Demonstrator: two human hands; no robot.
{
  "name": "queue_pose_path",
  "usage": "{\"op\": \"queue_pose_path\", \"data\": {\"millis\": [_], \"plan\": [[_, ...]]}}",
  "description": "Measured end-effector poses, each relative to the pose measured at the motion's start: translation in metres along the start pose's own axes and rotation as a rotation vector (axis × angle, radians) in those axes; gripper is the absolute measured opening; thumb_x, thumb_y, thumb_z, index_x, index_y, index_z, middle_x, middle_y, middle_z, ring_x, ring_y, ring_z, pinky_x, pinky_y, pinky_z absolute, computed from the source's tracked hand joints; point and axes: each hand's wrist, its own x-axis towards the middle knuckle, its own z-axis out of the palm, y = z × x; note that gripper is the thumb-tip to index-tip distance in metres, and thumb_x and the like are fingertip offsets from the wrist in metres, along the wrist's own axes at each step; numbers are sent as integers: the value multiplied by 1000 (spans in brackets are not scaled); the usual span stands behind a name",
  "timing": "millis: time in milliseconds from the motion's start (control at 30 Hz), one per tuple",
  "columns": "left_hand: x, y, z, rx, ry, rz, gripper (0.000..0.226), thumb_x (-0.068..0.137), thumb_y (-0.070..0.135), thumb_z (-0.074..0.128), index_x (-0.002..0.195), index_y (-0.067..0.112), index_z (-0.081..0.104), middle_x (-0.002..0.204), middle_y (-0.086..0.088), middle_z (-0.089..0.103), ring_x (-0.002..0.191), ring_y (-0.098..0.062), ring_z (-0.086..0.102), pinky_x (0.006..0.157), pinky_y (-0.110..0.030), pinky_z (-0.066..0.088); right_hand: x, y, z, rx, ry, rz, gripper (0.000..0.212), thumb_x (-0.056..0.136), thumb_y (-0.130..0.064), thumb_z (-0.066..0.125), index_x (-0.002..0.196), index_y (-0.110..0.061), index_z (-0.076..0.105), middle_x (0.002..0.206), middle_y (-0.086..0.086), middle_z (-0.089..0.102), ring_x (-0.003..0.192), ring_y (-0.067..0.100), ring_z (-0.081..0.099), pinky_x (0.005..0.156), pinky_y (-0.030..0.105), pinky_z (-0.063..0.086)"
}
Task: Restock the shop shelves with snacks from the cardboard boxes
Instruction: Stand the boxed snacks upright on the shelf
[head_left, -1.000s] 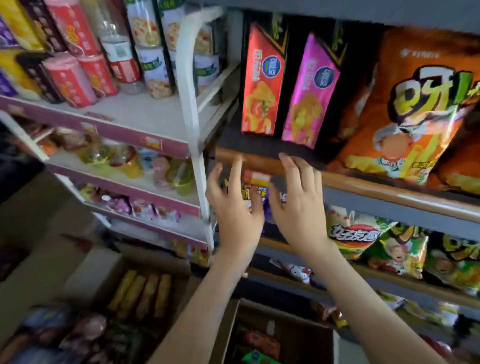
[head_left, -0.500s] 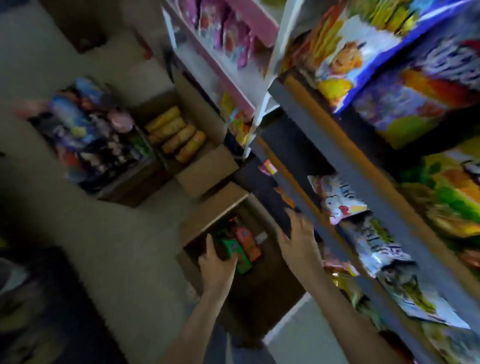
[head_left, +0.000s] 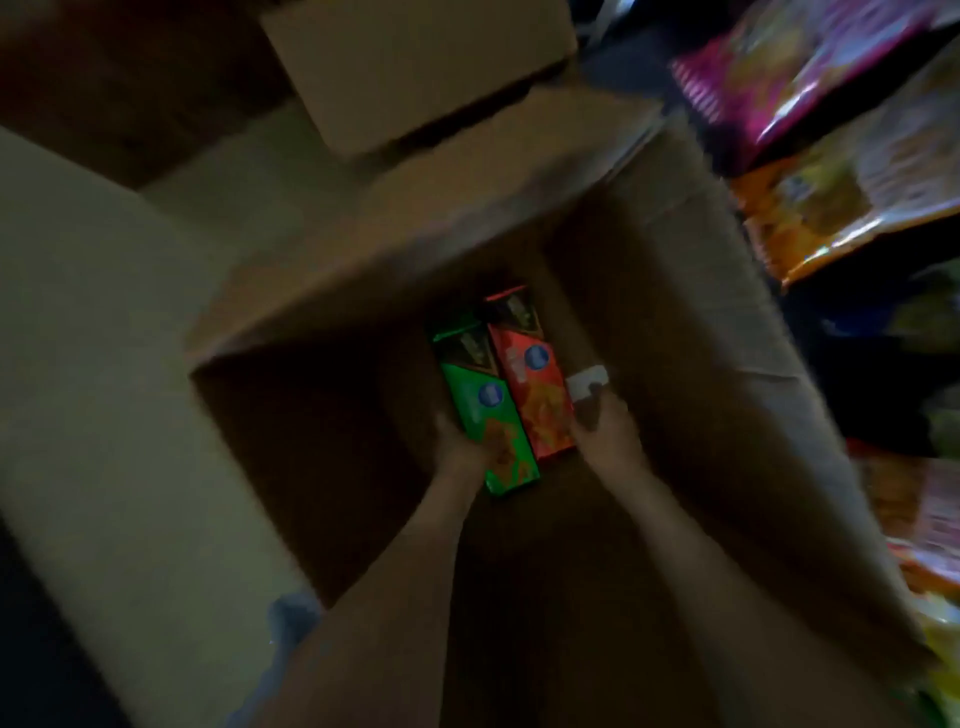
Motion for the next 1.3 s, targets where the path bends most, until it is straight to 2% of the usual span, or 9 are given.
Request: {"op": "queue_pose_path", "data": {"millis": [133,233,400,567,767,867,967,1100,1300], "plan": [[52,-11,28,-85,-3,30,116,78,8,77,151,15,-13,147,-10,35,127,-31,47,100,-43,46,56,18,26,231,-49,49,65,88,-13,68,144,-4,36,144,11,46,130,22,47,85,15,38],[62,-7,42,-244,14,-45,119,70,15,85,149,18,-4,137,-7,44,107,-33,62,68,-44,58,72,23,31,394,-164,86,66,87,-14,70,142,-8,36,138,6,50,115,17,53,75,16,47],[51,-2,35,-272,-144,-110,34,84,15,71,113,4,61,81,-9,70,46,-16,60,35,-21,45,76,26,32,458,-337,190,77,76,-29,79,141,-18,40,127,4,60,109,22,61,91,39,52],[35,-1,23,-352,-254,-160,20,81,20,74,98,11,68,81,-7,72,57,-18,66,50,-29,54,59,21,20,588,-440,194,46,82,-19,73,126,-13,60,107,7,71,85,18,70,74,32,58],[-30,20,-5,-305,-126,-45,127,33,45,93,142,12,37,122,-10,65,104,-28,66,87,-50,55,4,1,-4,676,-370,179,54,79,-21,76,129,-15,56,112,7,71,98,25,69,85,43,56],[-75,30,-25,-201,-110,94,116,70,21,85,151,26,2,138,-7,51,121,-25,54,103,-46,44,-34,-11,-14,657,-312,151,66,78,-19,77,137,-19,48,118,5,68,98,20,68,81,37,57],[-109,30,-42,-16,-138,237,108,84,18,72,146,52,-10,144,-6,36,126,-27,48,100,-41,42,-66,-20,-22,557,-275,55,97,83,-17,74,152,-37,9,133,-5,52,115,18,57,94,42,49],[-145,34,-58,414,-157,367,87,96,23,56,145,55,-9,150,-8,15,127,-29,43,94,-34,42,-103,-33,-29,371,-189,-60,96,89,-26,68,148,-51,-4,146,3,36,124,20,43,98,46,40],[-231,58,-81,395,-171,440,75,96,28,55,145,56,6,151,-1,12,130,-25,40,104,-42,44,-183,-68,-76,263,-41,-114,87,93,-31,60,146,-56,-4,139,8,35,122,28,44,84,37,39]]}}
